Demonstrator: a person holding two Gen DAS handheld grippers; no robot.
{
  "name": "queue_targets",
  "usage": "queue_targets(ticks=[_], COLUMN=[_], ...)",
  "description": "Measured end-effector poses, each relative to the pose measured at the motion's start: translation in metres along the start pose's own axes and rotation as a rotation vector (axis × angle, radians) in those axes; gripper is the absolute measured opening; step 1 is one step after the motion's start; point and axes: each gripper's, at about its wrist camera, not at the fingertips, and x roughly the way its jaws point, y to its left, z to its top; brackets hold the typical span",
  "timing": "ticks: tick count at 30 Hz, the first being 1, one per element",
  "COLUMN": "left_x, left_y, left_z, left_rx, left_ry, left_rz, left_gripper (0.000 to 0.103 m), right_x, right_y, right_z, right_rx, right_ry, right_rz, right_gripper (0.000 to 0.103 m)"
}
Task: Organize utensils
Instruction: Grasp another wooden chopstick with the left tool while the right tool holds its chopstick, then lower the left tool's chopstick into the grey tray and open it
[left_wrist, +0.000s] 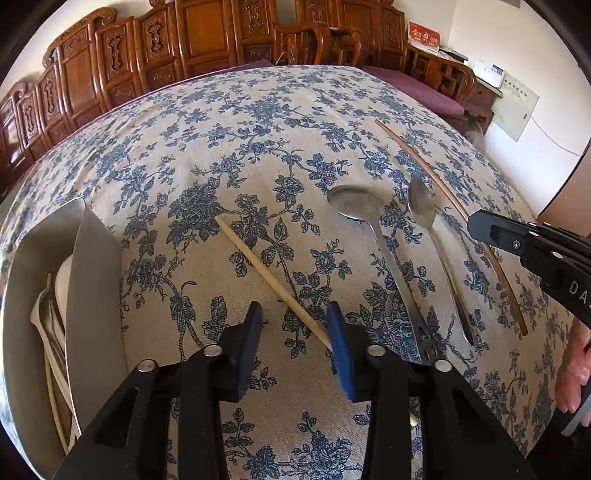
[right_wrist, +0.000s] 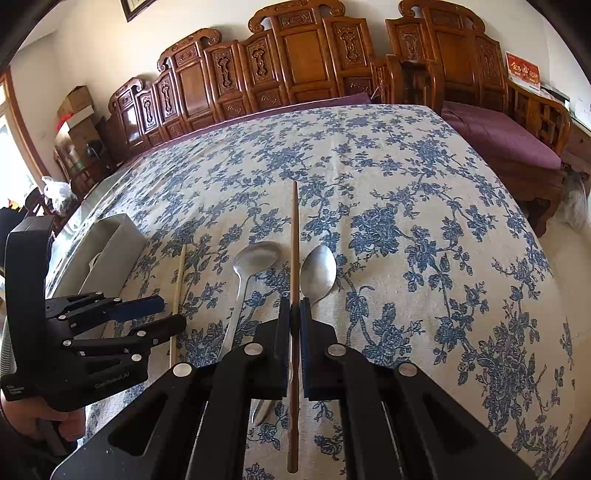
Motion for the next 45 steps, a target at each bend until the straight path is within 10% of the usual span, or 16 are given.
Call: queue_targets(ticks=[10, 45], left_x=[-0.005, -0.108], left_y=[0.009, 0.072], left_z=[-0.005, 0.003], left_rx=[0.006, -0.026], left_ry=[0.013, -0.156], left_rz=[0.025, 0.043], left_gripper=[0.004, 0.004], right_x=[0.001, -0.009], right_y=[0.007, 0.103], right_z=[0.001, -0.005], right_rx=[-0.017, -0.205], right_ry=[-0.002, -0.015], right_rz=[0.008, 0.095], right_gripper=[0.006, 0.006])
